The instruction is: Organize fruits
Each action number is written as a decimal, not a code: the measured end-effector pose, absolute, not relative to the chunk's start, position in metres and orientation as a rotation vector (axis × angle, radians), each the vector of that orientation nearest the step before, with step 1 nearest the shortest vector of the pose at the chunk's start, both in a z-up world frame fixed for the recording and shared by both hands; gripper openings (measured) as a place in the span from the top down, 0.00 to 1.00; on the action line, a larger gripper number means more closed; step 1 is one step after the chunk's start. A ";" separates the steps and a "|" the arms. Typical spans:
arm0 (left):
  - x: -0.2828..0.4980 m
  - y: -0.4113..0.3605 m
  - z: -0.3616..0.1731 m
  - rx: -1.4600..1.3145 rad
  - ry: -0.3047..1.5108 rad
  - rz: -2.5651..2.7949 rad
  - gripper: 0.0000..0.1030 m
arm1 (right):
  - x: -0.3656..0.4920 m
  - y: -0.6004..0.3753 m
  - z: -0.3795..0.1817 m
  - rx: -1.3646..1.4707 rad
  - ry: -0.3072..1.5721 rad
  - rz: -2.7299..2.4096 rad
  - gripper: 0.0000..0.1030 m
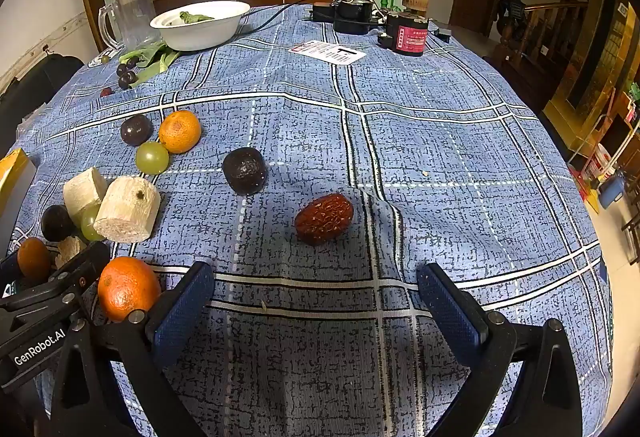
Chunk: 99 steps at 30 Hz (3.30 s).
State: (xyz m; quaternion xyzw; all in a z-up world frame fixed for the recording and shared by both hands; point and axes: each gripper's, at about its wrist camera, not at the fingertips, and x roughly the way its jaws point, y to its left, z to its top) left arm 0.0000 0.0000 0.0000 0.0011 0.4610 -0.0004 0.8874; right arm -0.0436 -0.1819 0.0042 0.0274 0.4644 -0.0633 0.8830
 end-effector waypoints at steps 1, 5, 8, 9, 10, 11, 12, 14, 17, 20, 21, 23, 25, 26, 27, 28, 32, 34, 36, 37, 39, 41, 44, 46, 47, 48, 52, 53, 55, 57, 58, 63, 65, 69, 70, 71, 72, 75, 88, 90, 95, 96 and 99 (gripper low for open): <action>0.000 0.000 0.000 0.002 0.957 -0.001 0.00 | -0.044 -0.182 0.004 0.058 0.967 -0.131 0.01; 0.000 0.000 0.000 0.002 0.957 -0.001 0.00 | -0.044 -0.182 0.004 0.057 0.966 -0.132 0.01; 0.000 0.000 0.000 0.002 0.957 -0.001 0.00 | -0.044 -0.182 0.005 0.057 0.966 -0.132 0.01; 0.000 0.000 0.000 0.000 0.957 0.000 0.00 | -0.044 -0.182 0.005 0.057 0.966 -0.132 0.01; 0.000 0.000 0.000 0.001 0.957 0.000 0.00 | -0.044 -0.182 0.004 0.057 0.966 -0.132 0.01; 0.000 0.000 0.000 -0.002 0.957 0.001 0.00 | -0.044 -0.182 0.005 0.057 0.966 -0.132 0.01; 0.000 0.000 0.000 -0.004 0.958 0.005 0.00 | -0.044 -0.182 0.005 0.057 0.966 -0.132 0.01; 0.000 -0.001 0.000 -0.004 0.961 0.015 0.00 | -0.044 -0.182 0.005 0.057 0.966 -0.132 0.01; 0.002 0.000 -0.002 0.004 0.971 0.003 0.00 | -0.044 -0.182 0.005 0.060 0.965 -0.131 0.01; 0.003 -0.001 0.000 0.012 0.995 -0.015 0.00 | -0.044 -0.182 0.005 0.060 0.965 -0.131 0.01; 0.003 0.001 0.000 0.016 1.001 -0.027 0.00 | -0.044 -0.182 0.005 0.059 0.965 -0.131 0.01; 0.000 0.003 0.001 0.027 1.022 -0.056 0.00 | -0.044 -0.182 0.005 0.058 0.965 -0.131 0.01; -0.006 0.006 0.003 0.027 1.040 -0.095 0.00 | -0.045 -0.183 0.005 0.060 0.965 -0.131 0.01; -0.010 0.009 0.004 0.008 1.038 -0.115 0.00 | -0.045 -0.182 0.005 0.059 0.967 -0.131 0.01; -0.017 0.015 0.008 -0.028 1.031 -0.143 0.00 | -0.045 -0.182 0.005 0.062 0.975 -0.134 0.01; -0.027 0.022 0.014 -0.061 1.016 -0.164 0.00 | -0.045 -0.183 0.006 0.066 0.989 -0.137 0.01; -0.059 0.055 0.049 -0.093 0.885 -0.150 0.00 | -0.044 -0.183 0.006 0.065 1.021 -0.134 0.01; -0.069 0.070 0.068 -0.071 0.832 -0.133 0.00 | -0.045 -0.184 0.007 0.062 1.024 -0.119 0.01; -0.077 0.086 0.084 -0.056 0.789 -0.099 0.00 | -0.045 -0.184 0.007 0.055 1.033 -0.109 0.02; -0.083 0.096 0.093 -0.056 0.760 -0.076 0.00 | -0.046 -0.184 0.009 0.057 1.042 -0.110 0.05; -0.087 0.115 0.106 -0.055 0.707 -0.035 0.00 | -0.055 -0.186 0.021 0.080 1.003 -0.116 0.10; -0.089 0.126 0.110 -0.048 0.688 -0.010 0.00 | -0.069 -0.182 0.038 0.101 0.934 -0.098 0.10; -0.091 0.135 0.100 -0.079 0.715 -0.029 0.00 | -0.084 -0.169 0.053 0.115 0.886 -0.021 0.10; -0.090 0.130 0.089 -0.110 0.760 -0.094 0.00 | -0.091 -0.158 0.056 0.115 0.870 0.020 0.11; -0.090 0.125 0.085 -0.115 0.775 -0.128 0.02 | -0.093 -0.152 0.057 0.110 0.867 0.039 0.13; -0.090 0.117 0.080 -0.117 0.789 -0.173 0.05 | -0.092 -0.148 0.057 0.105 0.868 0.055 0.20; -0.093 0.096 0.071 -0.097 0.815 -0.277 0.36 | -0.087 -0.136 0.049 0.114 0.899 0.118 0.40; -0.093 0.089 0.069 -0.096 0.818 -0.308 0.39 | -0.084 -0.134 0.046 0.120 0.907 0.133 0.44; -0.094 0.077 0.066 -0.093 0.819 -0.370 0.39 | -0.080 -0.134 0.041 0.127 0.913 0.146 0.45; -0.093 0.063 0.062 -0.071 0.824 -0.415 0.39 | -0.076 -0.131 0.036 0.139 0.922 0.165 0.45; -0.091 0.057 0.060 -0.060 0.831 -0.429 0.39 | -0.074 -0.130 0.034 0.146 0.929 0.175 0.45; -0.076 0.036 0.040 -0.015 0.881 -0.464 0.43 | -0.063 -0.121 0.022 0.146 0.959 0.211 0.45; -0.069 0.031 0.032 -0.007 0.905 -0.469 0.50 | -0.061 -0.118 0.019 0.142 0.963 0.222 0.49; -0.057 0.027 0.021 -0.001 0.943 -0.459 0.52 | -0.059 -0.117 0.016 0.127 0.960 0.222 0.56; -0.055 0.026 0.019 -0.001 0.949 -0.456 0.52 | -0.059 -0.118 0.016 0.127 0.959 0.223 0.57; -0.053 0.024 0.015 0.002 0.960 -0.451 0.52 | -0.059 -0.118 0.016 0.128 0.957 0.223 0.58; -0.051 0.022 0.012 0.008 0.969 -0.446 0.52 | -0.059 -0.118 0.015 0.128 0.955 0.220 0.60; -0.054 0.017 0.012 0.048 0.950 -0.431 0.59 | -0.060 -0.119 0.015 0.136 0.953 0.224 0.63; -0.090 0.086 0.086 -0.072 0.778 -0.365 0.66 | -0.087 -0.098 0.056 0.139 0.892 0.263 0.63; -0.094 0.114 0.098 -0.084 0.753 -0.307 0.66 | -0.093 -0.084 0.071 0.119 0.866 0.292 0.63; -0.100 0.199 0.112 -0.099 0.733 -0.087 0.66 | -0.100 -0.026 0.108 0.096 0.819 0.426 0.63; -0.101 0.214 0.111 -0.098 0.737 -0.042 0.66 | -0.099 -0.014 0.113 0.091 0.816 0.456 0.63; -0.096 0.249 0.097 -0.114 0.780 0.060 0.66 | -0.096 0.033 0.120 0.086 0.827 0.559 0.62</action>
